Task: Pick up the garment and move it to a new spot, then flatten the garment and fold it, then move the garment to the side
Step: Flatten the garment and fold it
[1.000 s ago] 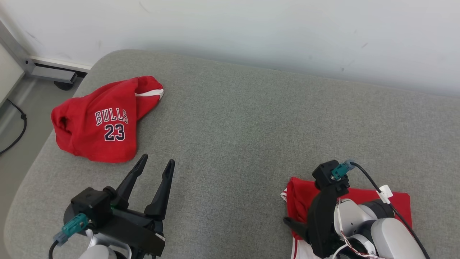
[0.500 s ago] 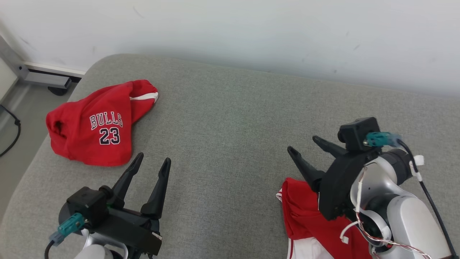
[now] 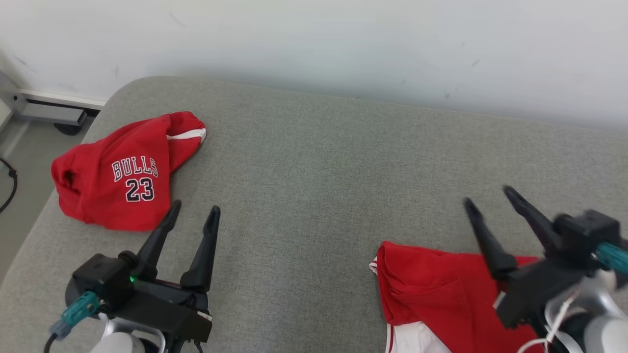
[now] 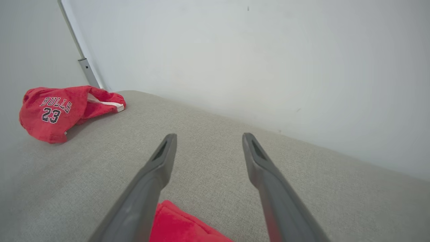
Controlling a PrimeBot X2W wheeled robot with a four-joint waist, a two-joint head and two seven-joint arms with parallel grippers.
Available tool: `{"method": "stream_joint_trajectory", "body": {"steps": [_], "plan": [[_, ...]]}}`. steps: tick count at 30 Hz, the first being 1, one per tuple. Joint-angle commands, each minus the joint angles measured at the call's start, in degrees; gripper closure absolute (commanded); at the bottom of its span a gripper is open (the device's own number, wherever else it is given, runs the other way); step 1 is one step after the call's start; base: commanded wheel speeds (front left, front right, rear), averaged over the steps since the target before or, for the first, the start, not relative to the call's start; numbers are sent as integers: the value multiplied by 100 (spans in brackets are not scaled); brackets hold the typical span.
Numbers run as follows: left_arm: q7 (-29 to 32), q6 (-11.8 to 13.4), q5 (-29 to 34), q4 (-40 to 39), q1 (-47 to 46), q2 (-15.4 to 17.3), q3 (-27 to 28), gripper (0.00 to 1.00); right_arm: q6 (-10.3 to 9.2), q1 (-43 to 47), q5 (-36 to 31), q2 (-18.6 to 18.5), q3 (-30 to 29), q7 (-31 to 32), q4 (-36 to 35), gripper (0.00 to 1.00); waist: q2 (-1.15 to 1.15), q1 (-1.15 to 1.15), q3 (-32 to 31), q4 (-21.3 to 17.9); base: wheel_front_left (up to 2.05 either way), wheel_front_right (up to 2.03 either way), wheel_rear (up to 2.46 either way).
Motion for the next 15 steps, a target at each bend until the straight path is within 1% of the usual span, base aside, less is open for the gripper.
{"method": "stream_joint_trajectory", "body": {"steps": [1, 5, 10, 11, 12, 13, 14, 15], "plan": [[-32, 15, -55, -38, 74, -1, 55, 0, -9, 146, 37, -19, -57, -49, 36, 0, 0, 0, -22, -17, 0, 0, 0], [-49, 52, -232, -162, 189, -115, 230, 0, -9, 622, 97, 113, -344, -227, 82, 0, 0, 0, -57, -39, 0, 0, 0], [-46, -8, -259, -200, 288, -99, 237, 0, -9, 1035, 210, 136, -404, -281, 231, 0, 0, 0, -50, -75, 0, 0, 0], [-36, -41, -260, -187, 298, -89, 226, 0, -9, 1081, 230, 154, -425, -283, 250, 48, 0, 0, -47, -81, 0, 0, 0], [-13, -62, -293, -177, 314, -87, 204, 0, -9, 1119, 223, 156, -436, -286, 263, 59, 0, 0, -40, -86, 0, 0, 0], [20, -99, -295, -165, 318, -78, 179, 0, -9, 1136, 212, 157, -447, -311, 258, 82, 0, 0, -35, -90, 0, 0, 0], [41, -129, -325, -160, 319, -82, 152, 0, -9, 1175, 226, 158, -447, -313, 273, 100, 0, 0, -30, -93, 0, 0, 0], [67, -151, -329, -150, 313, -78, 121, 0, -9, 1214, 232, 111, -427, -322, 290, 100, 0, 0, -22, -94, 0, 0, 0]]}}
